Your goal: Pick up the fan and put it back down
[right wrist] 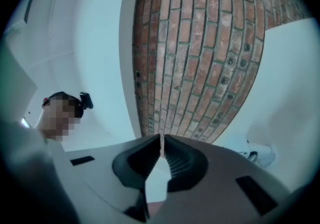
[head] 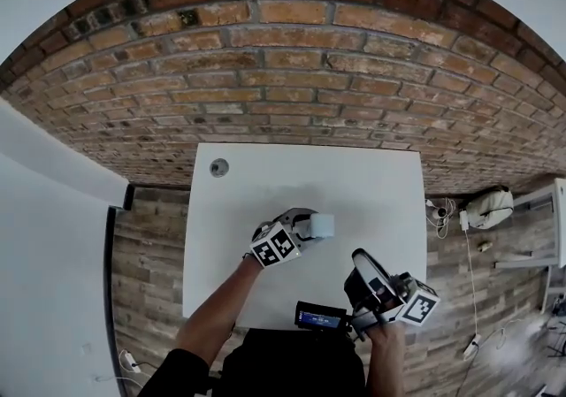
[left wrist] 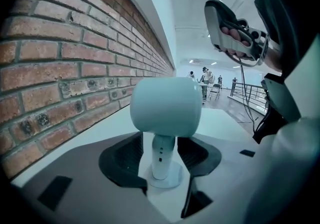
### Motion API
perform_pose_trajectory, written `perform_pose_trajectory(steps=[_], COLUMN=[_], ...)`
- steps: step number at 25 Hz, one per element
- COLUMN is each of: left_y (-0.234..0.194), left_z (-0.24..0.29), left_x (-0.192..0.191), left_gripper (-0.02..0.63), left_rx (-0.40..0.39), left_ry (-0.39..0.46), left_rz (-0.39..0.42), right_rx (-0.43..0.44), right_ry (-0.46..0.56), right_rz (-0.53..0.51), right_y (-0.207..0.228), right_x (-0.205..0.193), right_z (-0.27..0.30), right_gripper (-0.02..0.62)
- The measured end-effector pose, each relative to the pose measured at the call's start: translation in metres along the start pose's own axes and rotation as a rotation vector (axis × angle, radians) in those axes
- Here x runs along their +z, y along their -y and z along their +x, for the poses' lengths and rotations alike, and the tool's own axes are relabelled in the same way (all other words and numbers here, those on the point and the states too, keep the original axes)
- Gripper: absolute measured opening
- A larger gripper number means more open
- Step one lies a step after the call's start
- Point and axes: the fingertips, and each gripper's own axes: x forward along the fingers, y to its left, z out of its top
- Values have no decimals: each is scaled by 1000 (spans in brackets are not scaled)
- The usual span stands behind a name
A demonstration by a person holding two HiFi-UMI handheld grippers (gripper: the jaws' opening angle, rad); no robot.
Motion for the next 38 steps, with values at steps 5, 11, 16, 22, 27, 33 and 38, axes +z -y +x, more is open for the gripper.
perform_pose_trajectory(steps=[5,11,16,22,27,33,38], left_y=[1,-13,-41,-79,-108,-129,-139], left_z=[-2,-15,-25,-30,-26,-17,-7], left_x=[0,21,49,70,75,73,67], left_gripper=[155,152,152,152,152,152,152], left_rx=[1,-7,4,33,65,90,82], left_ry=[21,121,180,199,186,172,151], left_rz=[-2,-53,-66,-80,-68,-73,-68], right_rx=[-4,-1,5,7,7,0,-15], right_ry=[12,28,37,55,47,52,73], right_rz=[17,41,51,60,55,65,84], right_y=[15,23,26,28,36,43,46], right_x=[15,26,29,39,43,47,54], right_z=[-8,-10,-8,-12,-20,-30,-37], right_gripper=[26,26,26,26,26,26,26])
